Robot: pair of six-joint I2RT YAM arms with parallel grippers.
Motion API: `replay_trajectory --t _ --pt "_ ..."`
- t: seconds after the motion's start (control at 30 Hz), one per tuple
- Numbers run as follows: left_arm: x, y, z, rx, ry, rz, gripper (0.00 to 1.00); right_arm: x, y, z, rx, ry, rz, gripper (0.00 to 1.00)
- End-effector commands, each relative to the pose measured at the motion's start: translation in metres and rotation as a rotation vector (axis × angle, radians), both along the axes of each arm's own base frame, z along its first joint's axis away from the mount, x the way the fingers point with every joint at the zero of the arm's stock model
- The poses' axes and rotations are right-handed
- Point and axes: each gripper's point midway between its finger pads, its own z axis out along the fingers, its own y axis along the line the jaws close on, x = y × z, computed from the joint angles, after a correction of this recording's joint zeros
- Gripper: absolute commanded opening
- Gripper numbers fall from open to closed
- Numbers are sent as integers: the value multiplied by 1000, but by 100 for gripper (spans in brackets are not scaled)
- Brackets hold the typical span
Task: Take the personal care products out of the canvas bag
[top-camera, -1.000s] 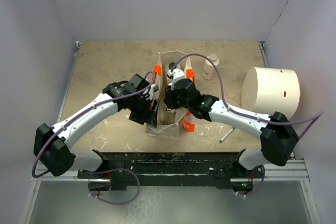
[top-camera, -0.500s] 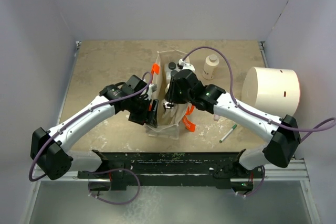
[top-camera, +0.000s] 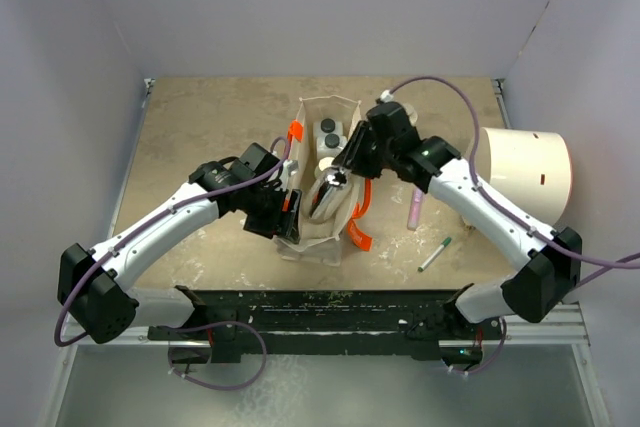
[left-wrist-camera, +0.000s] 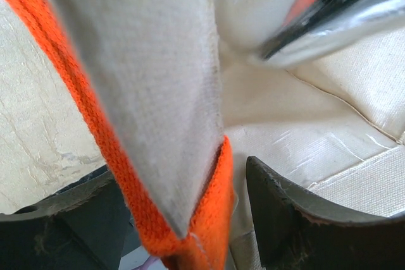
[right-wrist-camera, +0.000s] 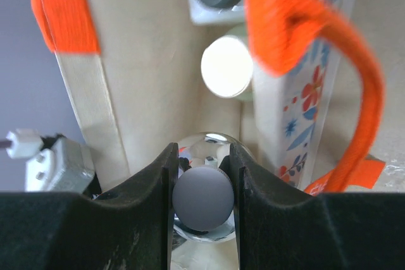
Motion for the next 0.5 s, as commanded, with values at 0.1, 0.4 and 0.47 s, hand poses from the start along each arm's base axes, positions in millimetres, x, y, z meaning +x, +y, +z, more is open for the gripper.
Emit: replay_trajectory --t 0.1,0.4,0.47 --pt "-7 2 7 -9 8 -5 72 12 -21 143 388 -155 -42 0" --pt "3 18 11 86 -45 -3 73 44 -94 212 477 -298 -167 0" --pt "2 18 11 89 -41 -8 73 56 -109 214 412 -324 -197 0"
